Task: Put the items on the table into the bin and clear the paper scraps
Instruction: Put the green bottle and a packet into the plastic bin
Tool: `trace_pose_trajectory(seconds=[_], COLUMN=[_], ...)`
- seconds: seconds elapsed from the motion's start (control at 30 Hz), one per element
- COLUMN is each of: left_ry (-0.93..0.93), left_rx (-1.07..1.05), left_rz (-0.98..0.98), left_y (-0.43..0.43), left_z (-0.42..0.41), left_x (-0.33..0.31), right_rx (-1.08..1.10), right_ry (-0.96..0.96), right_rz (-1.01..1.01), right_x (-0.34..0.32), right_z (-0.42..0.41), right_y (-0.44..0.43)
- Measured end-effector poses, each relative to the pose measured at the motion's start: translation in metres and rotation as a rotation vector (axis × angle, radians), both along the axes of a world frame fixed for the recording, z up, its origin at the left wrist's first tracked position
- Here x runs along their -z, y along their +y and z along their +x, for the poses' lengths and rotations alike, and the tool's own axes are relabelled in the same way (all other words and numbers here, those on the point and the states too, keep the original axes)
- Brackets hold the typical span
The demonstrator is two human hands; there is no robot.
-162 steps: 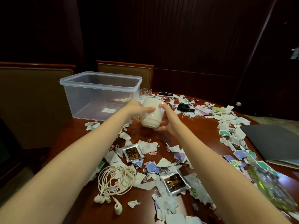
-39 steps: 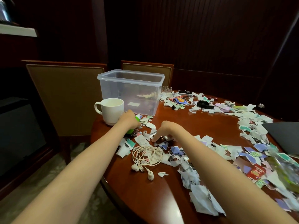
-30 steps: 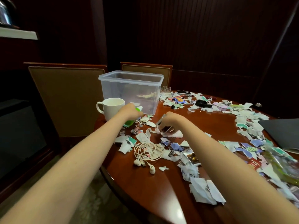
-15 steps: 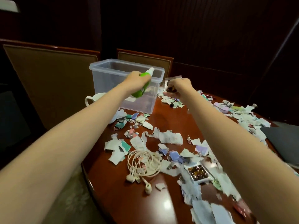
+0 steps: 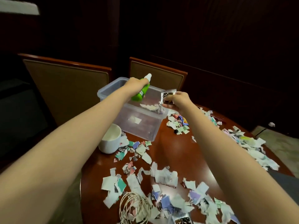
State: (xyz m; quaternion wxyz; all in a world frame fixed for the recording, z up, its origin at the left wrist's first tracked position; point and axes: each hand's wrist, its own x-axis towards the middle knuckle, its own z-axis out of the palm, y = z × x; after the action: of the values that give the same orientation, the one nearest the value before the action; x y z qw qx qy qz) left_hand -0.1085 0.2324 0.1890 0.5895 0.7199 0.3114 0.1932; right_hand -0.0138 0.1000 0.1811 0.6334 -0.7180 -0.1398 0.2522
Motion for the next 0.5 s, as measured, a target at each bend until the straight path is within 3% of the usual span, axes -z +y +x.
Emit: trace_pose_trajectory(seconds=[0.2,0.5], left_ry=[0.005,0.134], left_rx=[-0.042,0.030], left_rz=[-0.074,0.019], left_y=[0.017,0.074], left_z=[-0.009,-0.008], left_x=[-0.041,-0.042], right_rx=[-0.062,-0.078], right_ry=[-0.023,-0.002], right_rz=[-0.149,-0.188], right_x=[-0.030,-0.031], right_z=[-0.003,0.003], right_y=[0.019,0.063])
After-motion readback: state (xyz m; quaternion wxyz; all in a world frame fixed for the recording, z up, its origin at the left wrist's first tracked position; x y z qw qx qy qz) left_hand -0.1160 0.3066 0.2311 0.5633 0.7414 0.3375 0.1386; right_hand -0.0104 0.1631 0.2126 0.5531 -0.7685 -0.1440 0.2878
